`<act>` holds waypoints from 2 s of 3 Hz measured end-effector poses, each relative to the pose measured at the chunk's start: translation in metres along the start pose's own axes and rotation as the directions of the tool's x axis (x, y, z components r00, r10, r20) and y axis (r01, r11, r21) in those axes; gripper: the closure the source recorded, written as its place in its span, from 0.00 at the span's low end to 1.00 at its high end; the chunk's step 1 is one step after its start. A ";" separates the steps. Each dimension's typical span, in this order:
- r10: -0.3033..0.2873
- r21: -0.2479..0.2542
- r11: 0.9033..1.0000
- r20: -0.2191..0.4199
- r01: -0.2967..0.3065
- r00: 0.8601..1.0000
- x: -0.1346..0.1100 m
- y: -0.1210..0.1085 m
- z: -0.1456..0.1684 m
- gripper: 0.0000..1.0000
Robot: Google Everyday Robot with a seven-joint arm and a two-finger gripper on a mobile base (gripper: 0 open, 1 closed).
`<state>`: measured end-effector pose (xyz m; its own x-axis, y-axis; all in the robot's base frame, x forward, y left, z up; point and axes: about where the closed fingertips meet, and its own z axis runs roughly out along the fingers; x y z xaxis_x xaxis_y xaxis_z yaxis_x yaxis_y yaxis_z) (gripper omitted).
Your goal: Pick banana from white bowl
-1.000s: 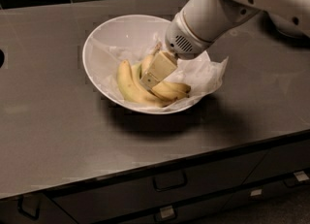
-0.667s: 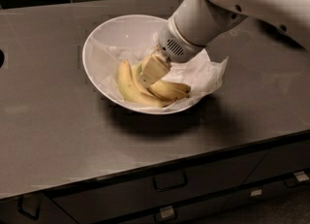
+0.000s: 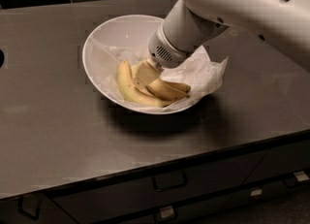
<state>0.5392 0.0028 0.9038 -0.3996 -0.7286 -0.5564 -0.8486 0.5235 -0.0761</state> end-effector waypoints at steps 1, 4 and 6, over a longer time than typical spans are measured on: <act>0.012 0.037 0.999 -0.013 -0.011 1.000 -0.001 -0.002 0.003 0.47; 0.051 0.209 0.977 -0.024 -0.045 0.998 0.006 -0.018 -0.025 0.48; 0.054 0.158 0.986 -0.037 -0.048 0.998 0.010 -0.013 -0.007 0.48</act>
Offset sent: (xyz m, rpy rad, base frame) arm 0.0092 -0.0214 0.0143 -0.0995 -0.1130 -0.1664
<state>0.5440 -0.0148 0.9049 -0.4573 -0.7148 -0.5291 -0.7632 0.6209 -0.1791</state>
